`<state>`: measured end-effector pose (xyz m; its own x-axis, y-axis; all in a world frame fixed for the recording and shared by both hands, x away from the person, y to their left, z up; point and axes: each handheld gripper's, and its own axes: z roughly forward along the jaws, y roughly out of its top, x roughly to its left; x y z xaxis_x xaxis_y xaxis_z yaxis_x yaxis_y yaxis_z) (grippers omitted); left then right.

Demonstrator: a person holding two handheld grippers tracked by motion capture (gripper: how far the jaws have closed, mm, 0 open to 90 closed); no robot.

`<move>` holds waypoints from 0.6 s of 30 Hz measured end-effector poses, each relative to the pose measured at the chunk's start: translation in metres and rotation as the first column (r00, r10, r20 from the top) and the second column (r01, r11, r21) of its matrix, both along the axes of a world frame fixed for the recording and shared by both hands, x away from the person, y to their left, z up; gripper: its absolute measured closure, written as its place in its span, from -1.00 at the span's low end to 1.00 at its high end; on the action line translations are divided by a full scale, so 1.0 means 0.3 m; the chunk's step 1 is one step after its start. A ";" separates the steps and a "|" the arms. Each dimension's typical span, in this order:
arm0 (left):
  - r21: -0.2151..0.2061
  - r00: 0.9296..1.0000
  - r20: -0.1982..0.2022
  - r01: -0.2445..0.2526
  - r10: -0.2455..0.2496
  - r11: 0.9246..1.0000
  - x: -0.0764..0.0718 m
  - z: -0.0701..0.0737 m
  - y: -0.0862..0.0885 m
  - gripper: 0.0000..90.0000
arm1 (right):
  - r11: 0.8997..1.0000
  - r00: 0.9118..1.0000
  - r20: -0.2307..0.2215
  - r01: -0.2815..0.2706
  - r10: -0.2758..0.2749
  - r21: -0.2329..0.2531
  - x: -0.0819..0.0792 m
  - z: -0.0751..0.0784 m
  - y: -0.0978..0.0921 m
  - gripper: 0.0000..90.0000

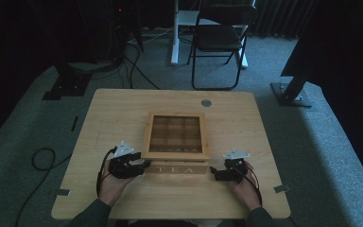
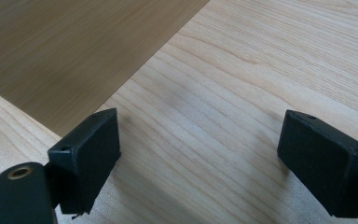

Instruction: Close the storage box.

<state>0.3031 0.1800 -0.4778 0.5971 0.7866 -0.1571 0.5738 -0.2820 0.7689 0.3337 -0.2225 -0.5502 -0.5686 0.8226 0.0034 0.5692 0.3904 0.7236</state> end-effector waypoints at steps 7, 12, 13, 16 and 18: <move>0.004 0.999 -0.043 -0.006 0.007 1.000 -0.001 -0.031 0.004 -0.18 | 1.000 1.000 -0.001 0.000 0.000 0.001 0.000 0.000 0.000 -0.72; -0.032 0.999 -0.022 -0.049 0.049 0.998 0.003 -0.007 0.038 -0.19 | 1.000 1.000 -0.001 0.002 -0.002 0.001 -0.001 0.000 0.000 -0.72; -0.040 0.998 -0.025 -0.051 0.050 0.998 0.004 -0.009 0.043 -0.20 | 1.000 1.000 -0.001 0.002 -0.002 0.001 -0.001 0.000 0.000 -0.72; -0.051 0.998 -0.017 -0.056 0.055 0.997 0.003 -0.006 0.049 -0.20 | 1.000 1.000 -0.001 0.002 -0.002 0.001 -0.001 0.000 0.000 -0.72; -0.069 0.998 -0.009 -0.055 0.055 0.996 0.000 0.002 0.051 -0.20 | 1.000 1.000 -0.001 0.002 -0.002 0.001 -0.001 0.000 0.000 -0.72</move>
<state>0.3031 0.1953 -0.4772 0.5519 0.8053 -0.2165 0.5928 -0.1963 0.7811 0.3336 -0.2224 -0.5502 -0.5674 0.8234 0.0045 0.5704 0.3890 0.7234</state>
